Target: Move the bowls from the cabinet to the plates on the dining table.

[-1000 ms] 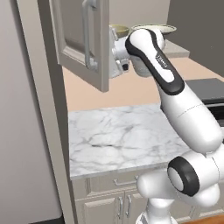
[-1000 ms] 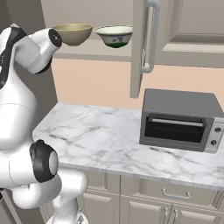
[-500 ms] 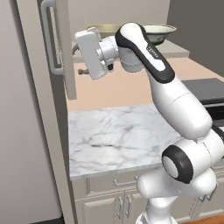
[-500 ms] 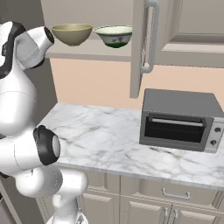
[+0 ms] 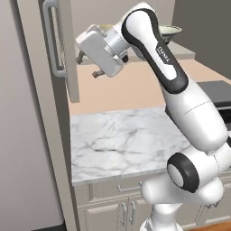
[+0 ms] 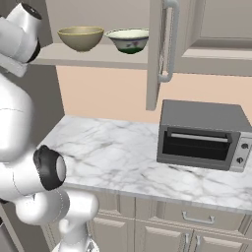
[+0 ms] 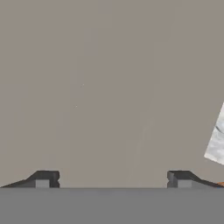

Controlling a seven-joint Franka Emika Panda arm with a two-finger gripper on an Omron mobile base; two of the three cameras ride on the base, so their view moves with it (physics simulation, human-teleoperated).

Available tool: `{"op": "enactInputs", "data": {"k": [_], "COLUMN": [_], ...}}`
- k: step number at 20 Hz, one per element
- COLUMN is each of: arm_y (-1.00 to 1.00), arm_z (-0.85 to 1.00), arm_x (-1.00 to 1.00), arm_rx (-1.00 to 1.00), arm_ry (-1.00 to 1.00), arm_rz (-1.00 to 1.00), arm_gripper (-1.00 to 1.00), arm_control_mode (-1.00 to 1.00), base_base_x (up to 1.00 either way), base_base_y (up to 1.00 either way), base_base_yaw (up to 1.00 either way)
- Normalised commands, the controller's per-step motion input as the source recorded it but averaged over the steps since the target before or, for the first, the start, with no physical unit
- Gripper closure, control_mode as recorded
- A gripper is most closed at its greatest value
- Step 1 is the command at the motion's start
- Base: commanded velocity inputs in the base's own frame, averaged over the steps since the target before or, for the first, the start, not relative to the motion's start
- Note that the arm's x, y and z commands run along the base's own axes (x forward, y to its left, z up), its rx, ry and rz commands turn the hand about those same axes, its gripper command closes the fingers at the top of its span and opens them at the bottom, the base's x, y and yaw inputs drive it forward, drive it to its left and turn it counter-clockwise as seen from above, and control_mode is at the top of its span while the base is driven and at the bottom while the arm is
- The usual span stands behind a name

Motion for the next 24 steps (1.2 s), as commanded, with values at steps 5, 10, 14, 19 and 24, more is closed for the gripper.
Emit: {"op": "enactInputs", "data": {"k": [5, 10, 14, 19, 24], "arm_y": [-0.57, -0.68, -0.46, -0.36, -0.41], "arm_z": [0.00, 0.00, -0.09, -0.07, 0.00], "arm_x": [-0.32, -0.10, 0.00, 0.00, 0.00], "arm_rx": [-0.29, -0.32, -0.44, -0.50, -0.40], "arm_ry": [-0.11, -0.11, -0.12, -0.16, -0.22], "arm_rz": [0.00, 0.00, 0.03, 0.07, 0.15], "arm_gripper": [-1.00, -1.00, -1.00, -1.00, -1.00], "arm_control_mode": [-1.00, -1.00, -1.00, -1.00, -1.00], "base_base_x": [0.00, 0.00, 0.00, 0.00, 0.00], "base_base_y": [0.00, 0.00, 0.00, 0.00, 0.00], "base_base_yaw": [0.00, 0.00, 0.00, 0.00, 0.00]}}
